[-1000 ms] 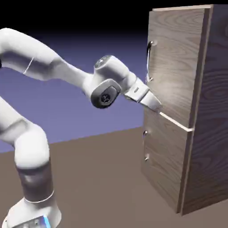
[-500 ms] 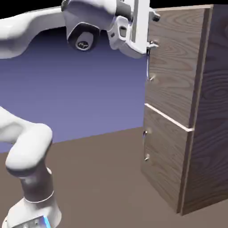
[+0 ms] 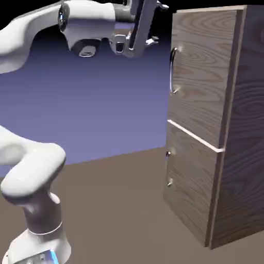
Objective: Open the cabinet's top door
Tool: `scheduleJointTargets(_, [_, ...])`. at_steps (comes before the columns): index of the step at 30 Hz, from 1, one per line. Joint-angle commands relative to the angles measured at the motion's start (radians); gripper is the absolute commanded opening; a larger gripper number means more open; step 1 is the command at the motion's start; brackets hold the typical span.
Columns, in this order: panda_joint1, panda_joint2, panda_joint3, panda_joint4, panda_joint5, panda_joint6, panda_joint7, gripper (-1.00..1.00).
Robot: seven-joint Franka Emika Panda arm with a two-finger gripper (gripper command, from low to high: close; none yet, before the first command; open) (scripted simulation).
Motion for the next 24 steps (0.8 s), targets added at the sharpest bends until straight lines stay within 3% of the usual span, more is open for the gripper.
scheduleJointTargets(1, [-0.012, -0.01, 0.02, -0.003, 0.044, 0.003, 0.037, 0.0])
scheduleJointTargets(9, [-0.11, -0.087, 0.18, -0.027, 0.392, 0.03, 0.332, 0.0])
scheduleJointTargets(17, [-0.17, -0.149, 0.386, -0.173, 0.739, 0.116, 0.601, 0.0])
scheduleJointTargets(24, [-0.351, -0.087, 0.475, -0.057, 0.837, 0.056, 0.548, 0.0])
